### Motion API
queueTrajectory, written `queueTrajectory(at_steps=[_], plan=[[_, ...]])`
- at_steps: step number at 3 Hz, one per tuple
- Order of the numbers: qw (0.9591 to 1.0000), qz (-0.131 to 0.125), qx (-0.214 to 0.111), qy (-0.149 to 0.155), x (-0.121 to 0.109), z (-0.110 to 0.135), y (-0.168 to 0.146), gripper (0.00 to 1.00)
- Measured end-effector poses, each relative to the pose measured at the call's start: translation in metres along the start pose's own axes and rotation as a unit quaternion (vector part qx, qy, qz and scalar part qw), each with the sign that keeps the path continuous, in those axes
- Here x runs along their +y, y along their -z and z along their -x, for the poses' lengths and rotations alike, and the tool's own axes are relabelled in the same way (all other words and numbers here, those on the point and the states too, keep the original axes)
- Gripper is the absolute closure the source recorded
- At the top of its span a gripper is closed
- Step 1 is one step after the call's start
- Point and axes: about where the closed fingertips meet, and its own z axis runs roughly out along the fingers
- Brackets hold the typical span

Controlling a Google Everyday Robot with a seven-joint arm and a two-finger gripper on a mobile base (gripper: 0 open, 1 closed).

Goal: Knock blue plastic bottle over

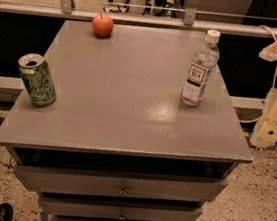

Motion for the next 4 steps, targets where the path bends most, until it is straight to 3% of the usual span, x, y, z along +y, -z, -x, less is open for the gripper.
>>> queueTrajectory(at_steps=[1,2,3,4], plan=[[1.0000,0.000,0.000,0.000,0.000,0.000,0.000,0.00],[0.9989,-0.015,-0.042,-0.015,-0.025,0.000,-0.014,0.00],[0.9895,-0.043,-0.124,-0.060,-0.079,0.003,-0.048,0.00],[0.9730,-0.058,-0.195,-0.108,-0.120,0.005,-0.071,0.00]])
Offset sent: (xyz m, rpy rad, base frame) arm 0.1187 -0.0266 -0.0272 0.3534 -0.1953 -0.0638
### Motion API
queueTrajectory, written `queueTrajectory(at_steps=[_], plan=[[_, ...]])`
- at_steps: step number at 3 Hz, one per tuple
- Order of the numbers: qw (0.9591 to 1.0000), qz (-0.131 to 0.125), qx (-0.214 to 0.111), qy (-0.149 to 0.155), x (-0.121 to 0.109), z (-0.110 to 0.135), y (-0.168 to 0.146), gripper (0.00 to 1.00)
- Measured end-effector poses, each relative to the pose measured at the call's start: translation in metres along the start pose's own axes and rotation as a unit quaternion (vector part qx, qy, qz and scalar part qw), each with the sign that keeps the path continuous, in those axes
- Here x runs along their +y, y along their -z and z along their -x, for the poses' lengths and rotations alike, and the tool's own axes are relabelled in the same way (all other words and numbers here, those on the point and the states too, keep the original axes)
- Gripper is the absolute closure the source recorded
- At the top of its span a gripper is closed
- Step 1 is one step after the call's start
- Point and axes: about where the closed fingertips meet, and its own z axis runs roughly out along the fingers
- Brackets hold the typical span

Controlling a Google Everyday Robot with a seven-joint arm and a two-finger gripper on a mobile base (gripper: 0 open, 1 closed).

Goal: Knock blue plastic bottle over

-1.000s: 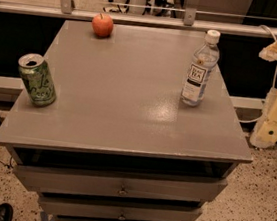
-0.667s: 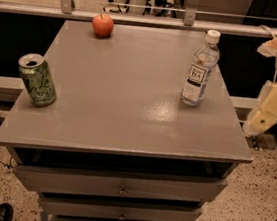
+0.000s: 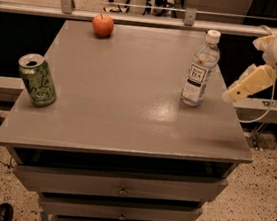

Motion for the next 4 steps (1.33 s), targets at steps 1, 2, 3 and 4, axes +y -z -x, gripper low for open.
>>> queueTrajectory(at_steps=[1,2,3,4], plan=[[0.9963,0.023,-0.073,-0.040,-0.004,0.009,-0.021,0.00],[0.9840,0.065,-0.150,-0.071,0.013,0.025,-0.041,0.00],[0.9694,0.096,-0.211,-0.080,0.025,0.040,-0.061,0.00],[0.9574,0.109,-0.258,-0.071,0.028,0.052,-0.078,0.18]])
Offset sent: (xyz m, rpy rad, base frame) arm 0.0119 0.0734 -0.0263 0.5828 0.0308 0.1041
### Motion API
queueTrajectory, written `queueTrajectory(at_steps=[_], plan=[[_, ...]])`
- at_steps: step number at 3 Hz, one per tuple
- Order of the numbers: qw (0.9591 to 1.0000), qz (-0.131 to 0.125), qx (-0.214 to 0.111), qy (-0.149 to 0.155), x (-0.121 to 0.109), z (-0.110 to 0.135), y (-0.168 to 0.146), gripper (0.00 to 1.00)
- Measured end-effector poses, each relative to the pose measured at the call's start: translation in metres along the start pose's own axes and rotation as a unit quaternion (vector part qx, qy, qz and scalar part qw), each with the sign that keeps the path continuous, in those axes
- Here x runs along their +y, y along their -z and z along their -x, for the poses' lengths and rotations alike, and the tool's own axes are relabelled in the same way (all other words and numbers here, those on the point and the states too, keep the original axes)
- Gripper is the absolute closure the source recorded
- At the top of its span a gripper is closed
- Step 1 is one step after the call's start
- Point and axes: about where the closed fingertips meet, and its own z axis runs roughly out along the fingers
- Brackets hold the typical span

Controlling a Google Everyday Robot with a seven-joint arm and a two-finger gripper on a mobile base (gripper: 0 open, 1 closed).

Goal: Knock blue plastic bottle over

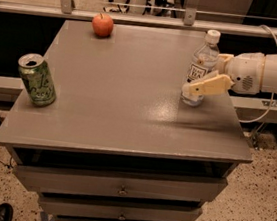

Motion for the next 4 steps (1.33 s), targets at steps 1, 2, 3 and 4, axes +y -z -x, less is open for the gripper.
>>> queueTrajectory(at_steps=[1,2,3,4], plan=[[0.9998,0.003,-0.013,0.015,-0.006,-0.002,-0.009,0.41],[0.9984,0.004,0.010,0.055,-0.011,0.006,-0.012,0.65],[0.9920,0.023,0.063,0.107,-0.008,0.015,-0.019,0.88],[0.9761,0.063,0.130,0.162,0.005,0.013,-0.032,1.00]])
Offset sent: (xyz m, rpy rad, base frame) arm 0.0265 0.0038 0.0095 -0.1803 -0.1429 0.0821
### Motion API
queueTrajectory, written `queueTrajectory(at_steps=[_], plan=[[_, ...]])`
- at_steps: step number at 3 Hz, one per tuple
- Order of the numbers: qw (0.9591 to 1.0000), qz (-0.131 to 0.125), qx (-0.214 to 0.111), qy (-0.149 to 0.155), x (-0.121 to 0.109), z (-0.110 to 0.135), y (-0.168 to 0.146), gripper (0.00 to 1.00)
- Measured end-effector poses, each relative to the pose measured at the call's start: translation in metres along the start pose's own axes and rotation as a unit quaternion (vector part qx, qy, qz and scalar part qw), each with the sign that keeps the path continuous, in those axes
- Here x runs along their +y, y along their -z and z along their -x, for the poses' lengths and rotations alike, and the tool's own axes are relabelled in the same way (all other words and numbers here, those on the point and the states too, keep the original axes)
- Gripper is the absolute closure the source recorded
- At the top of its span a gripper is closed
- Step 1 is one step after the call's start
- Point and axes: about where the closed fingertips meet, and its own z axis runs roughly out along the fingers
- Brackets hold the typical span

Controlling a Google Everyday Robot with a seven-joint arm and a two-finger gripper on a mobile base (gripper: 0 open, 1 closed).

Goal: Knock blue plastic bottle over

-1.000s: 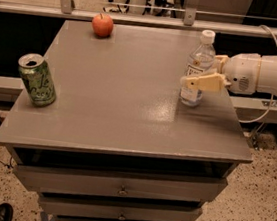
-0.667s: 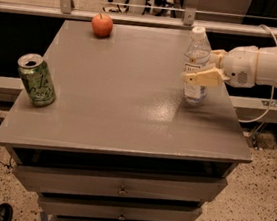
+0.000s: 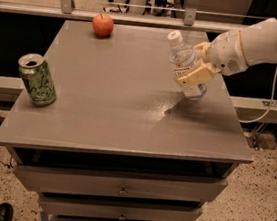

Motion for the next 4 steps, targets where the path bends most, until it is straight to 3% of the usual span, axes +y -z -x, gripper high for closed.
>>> queueTrajectory(at_steps=[1,2,3,4], plan=[[0.9957,0.056,0.055,0.049,0.021,-0.005,-0.021,1.00],[0.9905,0.083,0.081,0.074,0.035,-0.011,-0.031,1.00],[0.9866,0.101,0.094,0.087,0.045,-0.016,-0.038,1.00],[0.9866,0.101,0.094,0.087,0.044,-0.015,-0.037,1.00]])
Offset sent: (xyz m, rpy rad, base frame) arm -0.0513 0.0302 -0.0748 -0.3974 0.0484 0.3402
